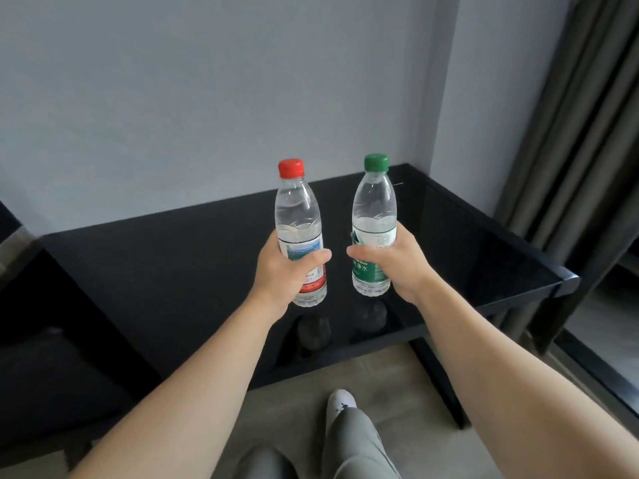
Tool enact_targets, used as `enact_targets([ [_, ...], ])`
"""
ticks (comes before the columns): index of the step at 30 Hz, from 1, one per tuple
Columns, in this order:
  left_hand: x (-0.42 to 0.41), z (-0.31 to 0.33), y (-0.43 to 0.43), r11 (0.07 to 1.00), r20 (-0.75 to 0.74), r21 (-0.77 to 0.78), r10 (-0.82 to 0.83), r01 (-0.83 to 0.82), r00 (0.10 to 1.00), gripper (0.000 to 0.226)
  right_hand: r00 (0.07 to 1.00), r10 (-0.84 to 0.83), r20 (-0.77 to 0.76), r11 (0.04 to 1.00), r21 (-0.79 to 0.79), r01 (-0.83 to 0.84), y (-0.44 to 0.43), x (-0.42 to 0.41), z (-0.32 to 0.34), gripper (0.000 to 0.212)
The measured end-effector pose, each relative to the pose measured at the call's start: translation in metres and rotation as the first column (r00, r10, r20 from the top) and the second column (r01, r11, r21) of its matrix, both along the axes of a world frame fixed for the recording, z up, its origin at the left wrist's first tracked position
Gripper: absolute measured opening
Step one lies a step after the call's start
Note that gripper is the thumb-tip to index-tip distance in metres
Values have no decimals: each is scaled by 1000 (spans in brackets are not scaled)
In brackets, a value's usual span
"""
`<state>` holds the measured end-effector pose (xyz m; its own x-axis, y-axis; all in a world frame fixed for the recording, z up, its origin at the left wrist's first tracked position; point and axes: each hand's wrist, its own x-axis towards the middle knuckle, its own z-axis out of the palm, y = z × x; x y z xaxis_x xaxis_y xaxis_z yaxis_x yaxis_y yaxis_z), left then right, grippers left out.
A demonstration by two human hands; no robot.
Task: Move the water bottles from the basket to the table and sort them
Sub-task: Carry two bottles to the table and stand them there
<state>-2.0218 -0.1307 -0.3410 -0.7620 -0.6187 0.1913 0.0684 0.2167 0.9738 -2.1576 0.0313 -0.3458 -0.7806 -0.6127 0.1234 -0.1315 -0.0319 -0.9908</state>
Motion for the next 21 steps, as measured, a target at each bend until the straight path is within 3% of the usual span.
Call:
enact_targets([
  [16, -23, -41, 1, 998, 8, -60, 19, -19, 1000, 51, 1000, 20, -21, 1000, 7, -20, -2, -21, -37, 54],
  [21, -22, -47, -2, 998, 24, -59, 1, 0, 1000, 63, 998, 63, -18, 998, 28, -63, -2, -25, -38, 60],
])
